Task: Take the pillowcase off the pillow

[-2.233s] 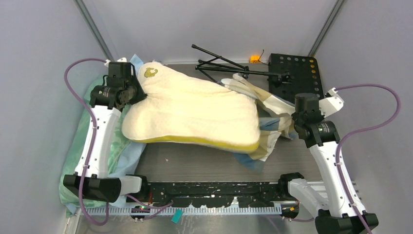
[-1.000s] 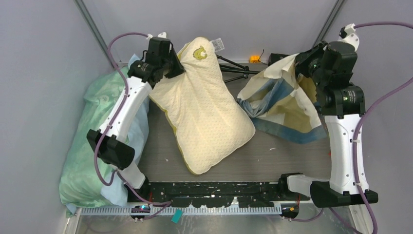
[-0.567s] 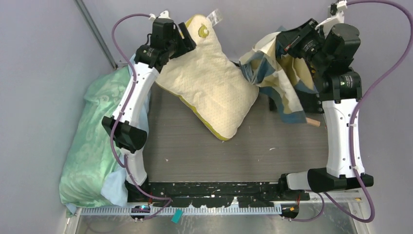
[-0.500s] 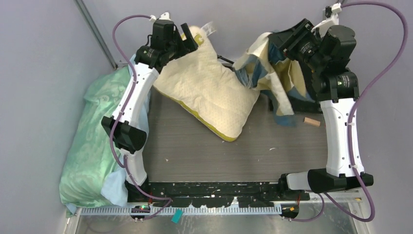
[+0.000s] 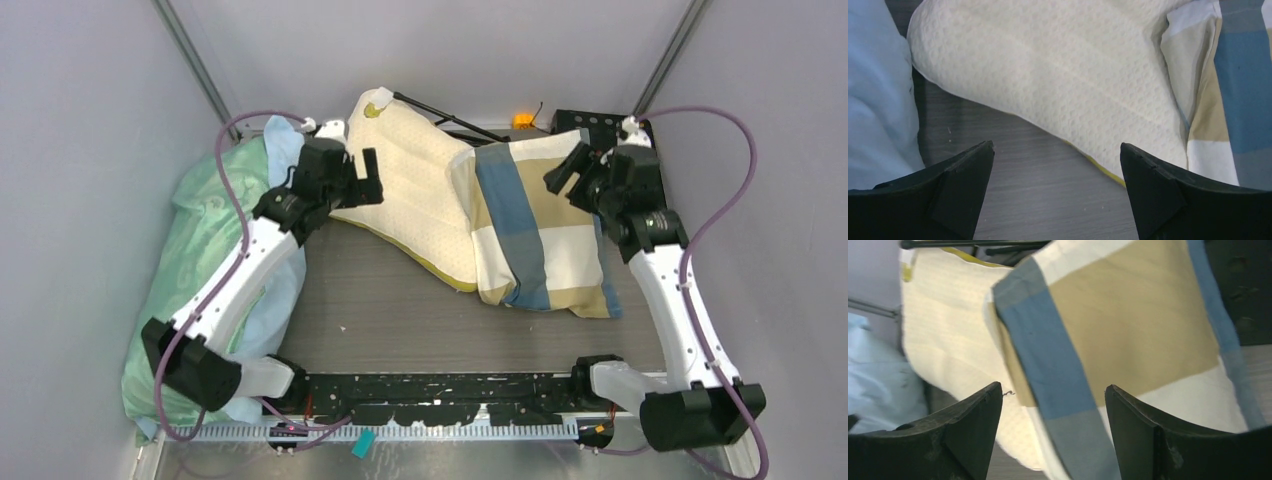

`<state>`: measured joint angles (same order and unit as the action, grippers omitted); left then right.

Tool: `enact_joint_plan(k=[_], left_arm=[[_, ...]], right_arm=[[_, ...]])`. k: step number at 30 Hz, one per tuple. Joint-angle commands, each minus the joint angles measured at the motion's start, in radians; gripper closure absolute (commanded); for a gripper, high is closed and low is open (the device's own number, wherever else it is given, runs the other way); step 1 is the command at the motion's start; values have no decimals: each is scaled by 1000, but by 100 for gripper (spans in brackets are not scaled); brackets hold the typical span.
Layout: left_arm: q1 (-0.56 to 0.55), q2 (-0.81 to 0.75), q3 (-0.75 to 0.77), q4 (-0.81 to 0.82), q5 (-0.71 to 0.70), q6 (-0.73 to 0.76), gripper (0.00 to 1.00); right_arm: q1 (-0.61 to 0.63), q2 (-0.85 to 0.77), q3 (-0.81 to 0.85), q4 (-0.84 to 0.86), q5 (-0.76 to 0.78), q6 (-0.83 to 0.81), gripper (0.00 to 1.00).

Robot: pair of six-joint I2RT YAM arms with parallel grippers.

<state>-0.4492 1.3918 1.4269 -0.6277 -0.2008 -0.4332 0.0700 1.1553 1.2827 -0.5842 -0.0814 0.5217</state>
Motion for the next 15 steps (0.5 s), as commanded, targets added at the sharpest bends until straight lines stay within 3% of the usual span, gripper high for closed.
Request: enact_joint_plan(k=[1,5,9,15], left_arm=[[-46,-166,-281,207,-64,23,0],[-76,-224,-461,314,-92,39,0],[-77,-243,-616,460,-41,148,0],[-44,-208,-768,662,-141,215,0]], right_arm=[[-1,-199,-283,223,214,-126,21],[-1,-281,-456,335,318,-102,20],[0,-244,-523,380,348,-115,20],[0,-237,-720,654,418,-151,20]])
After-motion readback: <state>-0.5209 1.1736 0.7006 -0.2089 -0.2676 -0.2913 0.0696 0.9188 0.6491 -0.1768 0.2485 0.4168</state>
